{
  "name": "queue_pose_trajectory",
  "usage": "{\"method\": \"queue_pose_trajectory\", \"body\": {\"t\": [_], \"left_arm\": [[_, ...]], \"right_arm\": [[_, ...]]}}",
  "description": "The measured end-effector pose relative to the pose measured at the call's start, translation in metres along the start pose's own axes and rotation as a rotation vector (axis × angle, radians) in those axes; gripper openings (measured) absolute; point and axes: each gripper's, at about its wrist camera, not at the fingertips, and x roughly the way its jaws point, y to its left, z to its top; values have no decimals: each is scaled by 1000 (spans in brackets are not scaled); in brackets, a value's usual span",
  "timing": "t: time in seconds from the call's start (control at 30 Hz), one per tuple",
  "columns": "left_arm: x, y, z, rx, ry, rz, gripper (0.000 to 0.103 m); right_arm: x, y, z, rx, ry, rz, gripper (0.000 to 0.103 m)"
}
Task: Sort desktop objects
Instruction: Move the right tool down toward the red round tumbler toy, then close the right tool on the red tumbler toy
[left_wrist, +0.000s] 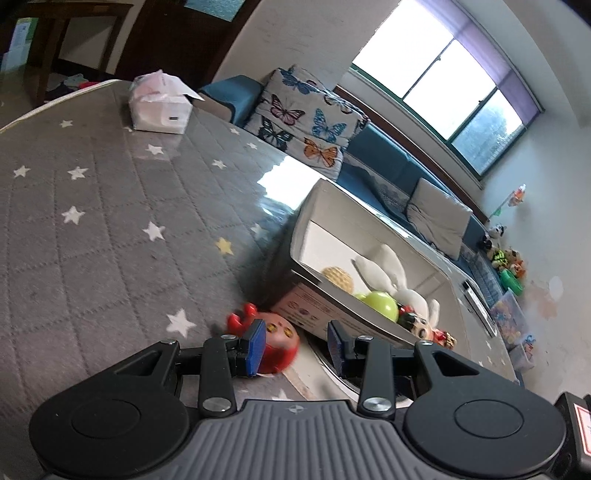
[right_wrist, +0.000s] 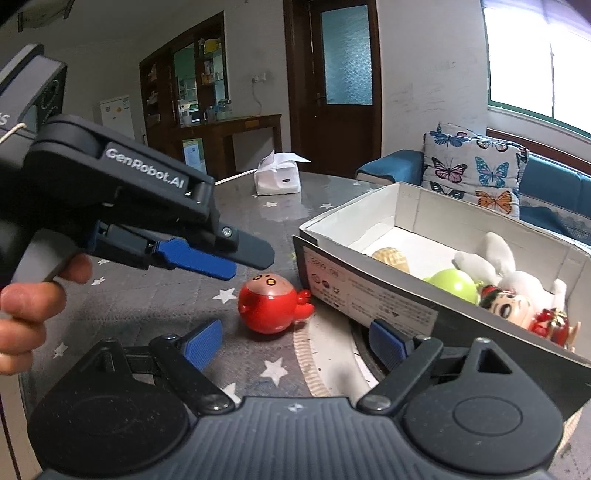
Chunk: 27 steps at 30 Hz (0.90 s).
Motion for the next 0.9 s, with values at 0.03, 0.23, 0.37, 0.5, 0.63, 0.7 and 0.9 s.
{"method": "queue_pose_trajectory", "body": {"t": [0.03, 0.23, 0.37, 0.5, 0.63, 0.7, 0.9], "left_arm": [[1, 3, 2, -6, 1, -2, 40], [11, 18, 7, -57, 28, -16, 40], [16, 24, 3, -74, 44, -24, 40], [21, 29, 4, -104, 52, -36, 40], [25, 31, 6, -118, 57, -57, 40], [28, 30, 6, -108, 64, -58, 41], [35, 35, 2, -126, 82, -68, 42]], "right_arm": [[1, 1, 1, -2, 2, 2, 89], [16, 6, 4, -1, 14, 18, 89], [28, 10, 5, -6, 29, 22, 89], [37, 10, 7, 0, 39, 28, 88], [45, 10, 9, 0, 48, 25, 87], [48, 9, 10, 2, 52, 25, 86], [56, 9, 11, 2, 62, 32, 80]]}}
